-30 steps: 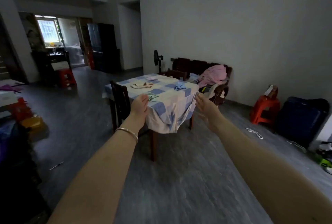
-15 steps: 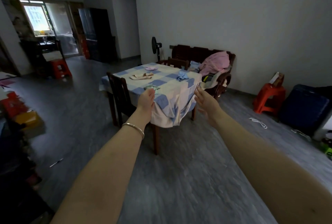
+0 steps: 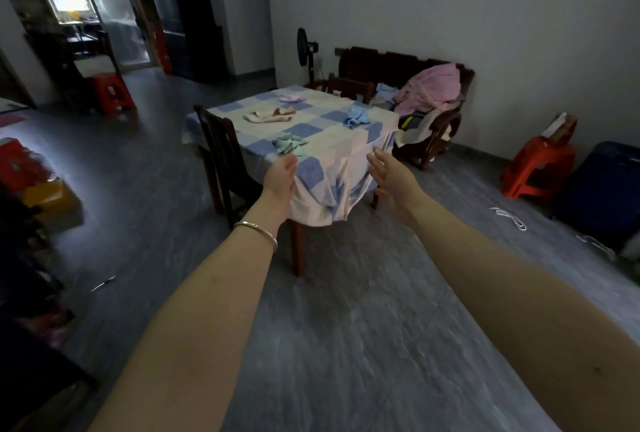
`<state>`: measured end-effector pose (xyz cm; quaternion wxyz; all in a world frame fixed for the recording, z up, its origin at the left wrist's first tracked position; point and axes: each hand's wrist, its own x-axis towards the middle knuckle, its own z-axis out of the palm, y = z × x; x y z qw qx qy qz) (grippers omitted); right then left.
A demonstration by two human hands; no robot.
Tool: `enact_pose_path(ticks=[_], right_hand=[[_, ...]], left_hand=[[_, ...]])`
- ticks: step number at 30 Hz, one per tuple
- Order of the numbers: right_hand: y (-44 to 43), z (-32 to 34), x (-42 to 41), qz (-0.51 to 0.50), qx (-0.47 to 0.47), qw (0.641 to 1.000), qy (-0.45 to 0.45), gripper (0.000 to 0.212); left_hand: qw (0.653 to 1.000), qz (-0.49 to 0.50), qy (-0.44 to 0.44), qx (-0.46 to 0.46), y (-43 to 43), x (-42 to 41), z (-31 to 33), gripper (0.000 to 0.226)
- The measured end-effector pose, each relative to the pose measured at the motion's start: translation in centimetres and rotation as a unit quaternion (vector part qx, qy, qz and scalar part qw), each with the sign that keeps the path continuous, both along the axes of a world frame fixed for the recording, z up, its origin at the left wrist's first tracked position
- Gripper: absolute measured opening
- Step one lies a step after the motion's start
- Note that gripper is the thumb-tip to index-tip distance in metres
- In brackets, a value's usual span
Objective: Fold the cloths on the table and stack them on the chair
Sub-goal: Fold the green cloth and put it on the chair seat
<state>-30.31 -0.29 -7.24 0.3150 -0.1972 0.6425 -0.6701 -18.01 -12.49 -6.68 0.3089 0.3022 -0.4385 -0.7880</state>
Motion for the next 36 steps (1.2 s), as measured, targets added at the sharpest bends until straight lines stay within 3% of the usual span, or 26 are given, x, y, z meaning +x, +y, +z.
enact_pose_path(ticks=[2,13,36], right_hand=[[-0.5,-0.7,-1.8,0.011,-0.017,0.999,-0.040,0.047],[-4.4,-3.4,-9.7,0.000,0.003,0.998,-0.069,0.043],[-20.8,-7.0,-22.1,-0.043,0.029,0.994,-0.100,0.042]], left_hand=[[1.000,-0.020,-0.005,-0.022,-0.4,-1.5,-0.6,0.045],[0.999,0.000,-0.033,-0.004,-2.9,-9.6,-3.1,0.047],[0.996,-0.023,-0.040,0.072,-19.1,-22.9,-6.3,0.043]])
